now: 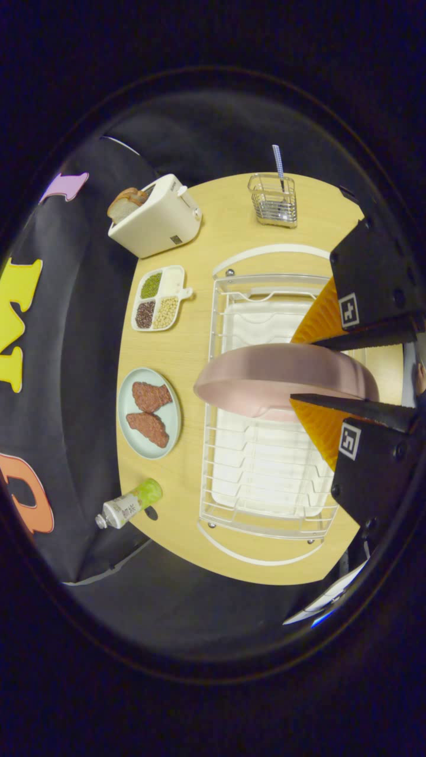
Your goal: Take the plate from the dish rack, then take the spoon from the basket and place it into the plate.
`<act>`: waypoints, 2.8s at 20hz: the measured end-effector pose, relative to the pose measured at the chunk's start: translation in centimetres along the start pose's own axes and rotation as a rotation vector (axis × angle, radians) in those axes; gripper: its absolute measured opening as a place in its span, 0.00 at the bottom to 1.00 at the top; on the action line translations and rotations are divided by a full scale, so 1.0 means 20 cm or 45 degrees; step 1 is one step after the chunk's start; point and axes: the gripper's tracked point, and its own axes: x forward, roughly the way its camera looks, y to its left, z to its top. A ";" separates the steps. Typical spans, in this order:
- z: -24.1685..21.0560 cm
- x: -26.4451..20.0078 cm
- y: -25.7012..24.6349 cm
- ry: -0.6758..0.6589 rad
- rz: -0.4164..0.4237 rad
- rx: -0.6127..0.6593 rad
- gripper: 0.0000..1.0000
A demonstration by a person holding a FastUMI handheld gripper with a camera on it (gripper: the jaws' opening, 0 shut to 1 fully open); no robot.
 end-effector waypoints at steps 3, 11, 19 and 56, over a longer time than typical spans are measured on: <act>0.00 -0.02 0.01 -0.014 -0.047 0.055 0.38; 0.07 -0.13 -0.11 -0.201 -0.282 0.175 0.28; -0.13 -0.34 -0.13 -0.322 -0.089 0.215 0.28; -1.23 0.37 -0.47 -0.249 0.511 0.350 0.72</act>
